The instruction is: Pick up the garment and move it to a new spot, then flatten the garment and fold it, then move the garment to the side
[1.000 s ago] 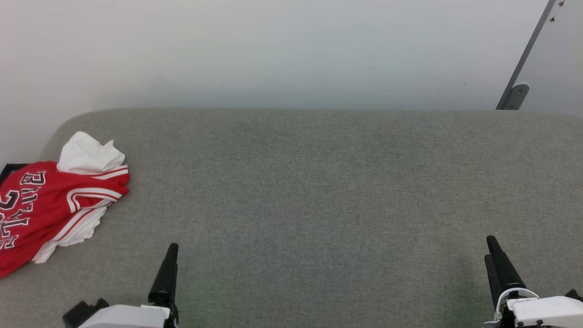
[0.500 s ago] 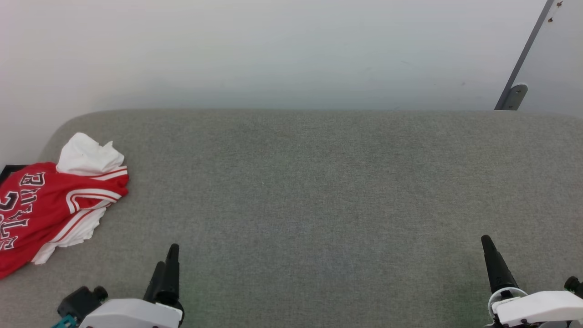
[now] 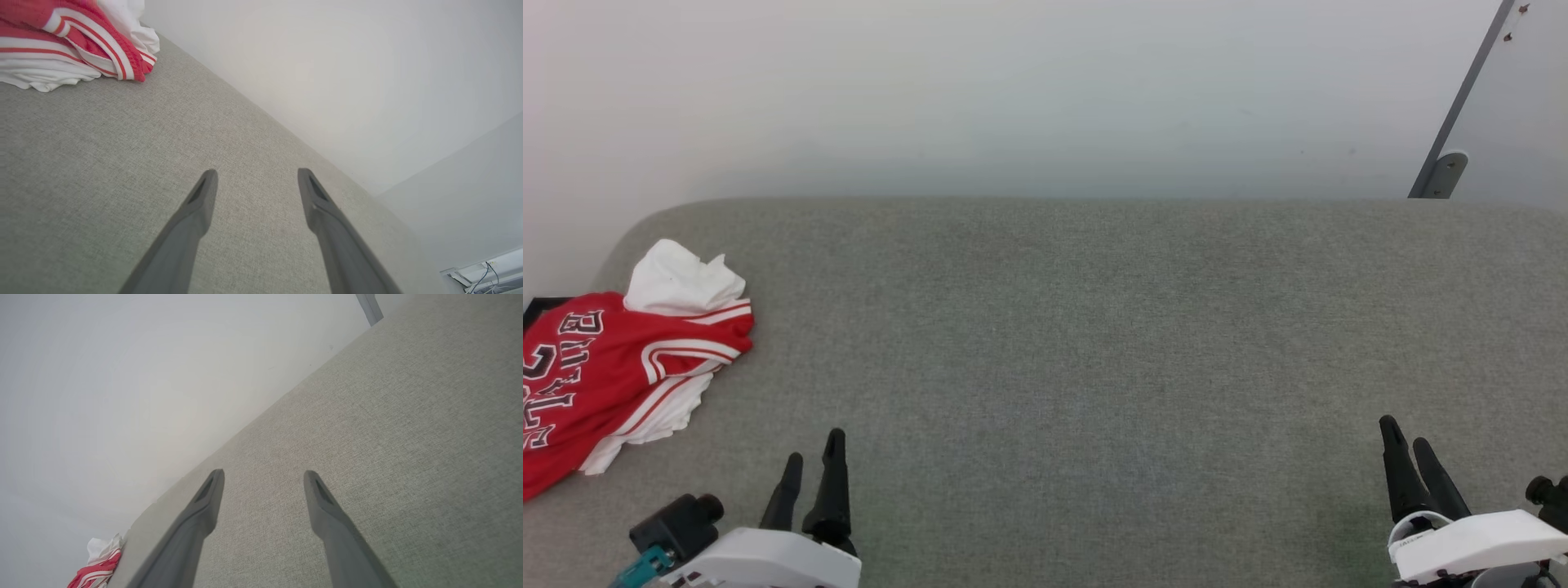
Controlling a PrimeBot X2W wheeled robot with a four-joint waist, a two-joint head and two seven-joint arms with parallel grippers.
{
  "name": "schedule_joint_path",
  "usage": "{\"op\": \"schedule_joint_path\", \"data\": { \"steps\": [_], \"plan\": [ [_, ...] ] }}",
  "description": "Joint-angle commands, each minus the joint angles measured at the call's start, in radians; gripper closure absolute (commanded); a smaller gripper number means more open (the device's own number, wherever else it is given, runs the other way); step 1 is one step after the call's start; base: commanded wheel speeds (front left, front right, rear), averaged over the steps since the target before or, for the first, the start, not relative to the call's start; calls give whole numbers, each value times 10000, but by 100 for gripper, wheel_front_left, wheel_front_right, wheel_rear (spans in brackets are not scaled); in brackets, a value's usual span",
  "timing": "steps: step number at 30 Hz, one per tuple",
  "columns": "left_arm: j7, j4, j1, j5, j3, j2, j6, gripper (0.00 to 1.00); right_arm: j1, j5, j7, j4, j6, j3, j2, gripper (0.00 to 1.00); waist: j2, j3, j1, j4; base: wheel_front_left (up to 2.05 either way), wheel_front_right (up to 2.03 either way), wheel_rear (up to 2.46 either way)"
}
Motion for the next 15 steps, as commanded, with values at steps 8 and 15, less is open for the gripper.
{"op": "schedule_joint_path", "data": {
  "steps": [8,15],
  "plan": [
    [-289,-305,17,1129,55,65,-4,0,-230,-1110,-242,-176,0,-34,-83,0,-1,3,0,-11,0,0,0],
    [-489,-417,42,2011,63,61,-75,0,-233,-1849,-399,-254,0,9,-112,0,-1,7,0,-13,0,0,0]
  ]
}}
